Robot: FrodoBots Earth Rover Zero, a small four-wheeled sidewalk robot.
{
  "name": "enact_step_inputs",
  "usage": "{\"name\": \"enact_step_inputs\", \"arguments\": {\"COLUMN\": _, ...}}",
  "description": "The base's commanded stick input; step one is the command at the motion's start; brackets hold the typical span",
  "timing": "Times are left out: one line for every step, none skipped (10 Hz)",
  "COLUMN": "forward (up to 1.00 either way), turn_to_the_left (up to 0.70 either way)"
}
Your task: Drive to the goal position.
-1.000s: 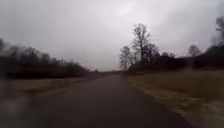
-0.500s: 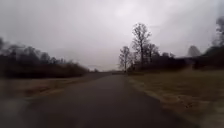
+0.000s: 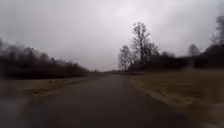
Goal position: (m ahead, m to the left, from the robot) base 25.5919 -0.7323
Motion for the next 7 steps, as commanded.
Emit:
{"name": "enact_step_inputs", "arguments": {"forward": 0.70, "turn_to_the_left": 0.00}}
{"name": "enact_step_inputs", "arguments": {"forward": 0.70, "turn_to_the_left": 0.00}}
{"name": "enact_step_inputs", "arguments": {"forward": 0.70, "turn_to_the_left": 0.00}}
{"name": "enact_step_inputs", "arguments": {"forward": 0.70, "turn_to_the_left": 0.00}}
{"name": "enact_step_inputs", "arguments": {"forward": 0.70, "turn_to_the_left": 0.00}}
{"name": "enact_step_inputs", "arguments": {"forward": 0.70, "turn_to_the_left": 0.00}}
{"name": "enact_step_inputs", "arguments": {"forward": 0.70, "turn_to_the_left": 0.00}}
